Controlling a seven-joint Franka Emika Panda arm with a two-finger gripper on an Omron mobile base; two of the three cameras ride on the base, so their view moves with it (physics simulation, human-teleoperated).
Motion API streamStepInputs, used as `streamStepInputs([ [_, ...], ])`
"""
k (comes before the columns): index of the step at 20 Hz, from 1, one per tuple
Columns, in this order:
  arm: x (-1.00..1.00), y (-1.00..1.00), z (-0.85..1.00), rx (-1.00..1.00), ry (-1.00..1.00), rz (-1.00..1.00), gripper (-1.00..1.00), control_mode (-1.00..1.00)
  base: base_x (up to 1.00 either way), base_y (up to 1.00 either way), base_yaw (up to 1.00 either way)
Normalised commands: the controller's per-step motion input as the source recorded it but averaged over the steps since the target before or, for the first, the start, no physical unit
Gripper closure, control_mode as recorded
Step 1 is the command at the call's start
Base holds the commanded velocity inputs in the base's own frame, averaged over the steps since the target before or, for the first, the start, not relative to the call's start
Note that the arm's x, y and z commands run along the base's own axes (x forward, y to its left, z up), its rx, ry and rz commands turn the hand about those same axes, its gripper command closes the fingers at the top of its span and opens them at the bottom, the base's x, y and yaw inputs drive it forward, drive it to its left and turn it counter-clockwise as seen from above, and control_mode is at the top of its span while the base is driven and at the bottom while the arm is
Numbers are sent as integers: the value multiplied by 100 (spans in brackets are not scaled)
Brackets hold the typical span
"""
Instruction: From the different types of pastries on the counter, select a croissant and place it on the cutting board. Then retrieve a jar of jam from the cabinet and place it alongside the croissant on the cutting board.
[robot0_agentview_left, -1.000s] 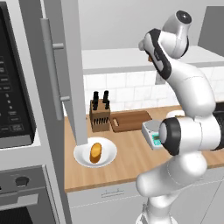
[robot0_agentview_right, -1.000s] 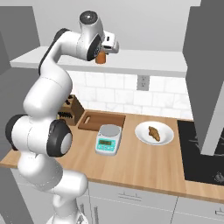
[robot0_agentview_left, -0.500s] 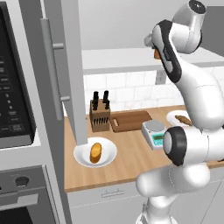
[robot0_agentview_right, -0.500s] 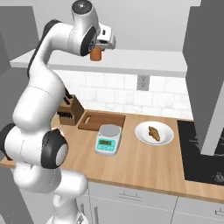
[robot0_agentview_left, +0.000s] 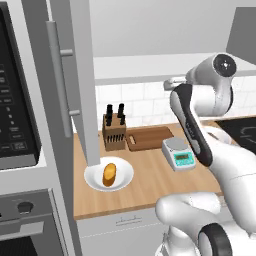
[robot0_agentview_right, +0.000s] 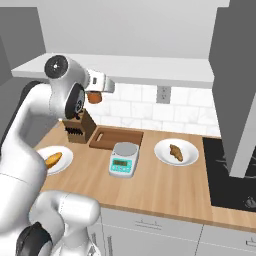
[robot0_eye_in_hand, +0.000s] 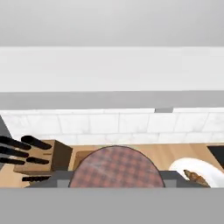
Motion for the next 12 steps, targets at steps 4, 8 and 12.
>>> streamStepInputs([
  [4,-73,10,-66,1,-2,-8,100,-100,0,0,0],
  [8,-4,5,-22,8,8,0,100,-100,0,0,0],
  [12,76,48,-38,2,50,-1,100,-100,0,0,0],
])
